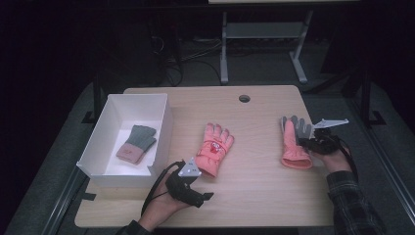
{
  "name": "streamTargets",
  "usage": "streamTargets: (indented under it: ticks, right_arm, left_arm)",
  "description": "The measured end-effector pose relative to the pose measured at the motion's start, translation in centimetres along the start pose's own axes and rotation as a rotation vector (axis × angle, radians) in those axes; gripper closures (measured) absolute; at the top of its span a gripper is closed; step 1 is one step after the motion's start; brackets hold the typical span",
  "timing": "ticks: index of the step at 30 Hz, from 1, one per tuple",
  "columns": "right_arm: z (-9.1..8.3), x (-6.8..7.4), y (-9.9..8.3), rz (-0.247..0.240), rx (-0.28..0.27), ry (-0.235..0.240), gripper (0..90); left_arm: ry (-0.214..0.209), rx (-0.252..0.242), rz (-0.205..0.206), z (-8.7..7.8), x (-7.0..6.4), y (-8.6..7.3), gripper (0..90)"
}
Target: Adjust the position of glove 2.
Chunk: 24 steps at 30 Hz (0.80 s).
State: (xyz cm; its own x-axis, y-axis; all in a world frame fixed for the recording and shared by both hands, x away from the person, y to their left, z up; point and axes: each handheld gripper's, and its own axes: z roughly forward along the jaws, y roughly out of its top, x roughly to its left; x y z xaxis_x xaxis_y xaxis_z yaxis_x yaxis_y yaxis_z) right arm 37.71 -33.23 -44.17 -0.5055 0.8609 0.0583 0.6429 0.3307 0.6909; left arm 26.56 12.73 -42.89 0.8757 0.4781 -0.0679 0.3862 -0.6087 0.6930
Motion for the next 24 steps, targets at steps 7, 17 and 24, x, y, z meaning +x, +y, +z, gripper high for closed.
streamTargets:
  ticks: [7,17,24]
  right_arm:
    - [0.0,2.0,0.1,-0.069,0.024,0.033,90.0]
    - [-0.6,5.0,-0.4,-0.143,0.046,0.080,90.0]
    - [-0.7,6.9,-0.6,-0.166,0.051,0.122,90.0]
  left_arm:
    - [-0.003,0.001,0.003,-0.1,-0.1,0.1,16.7]
    - [-0.006,-0.014,0.000,-0.3,-0.1,0.1,16.7]
    - [-0.011,-0.019,-0.007,-0.2,-0.3,0.2,16.7]
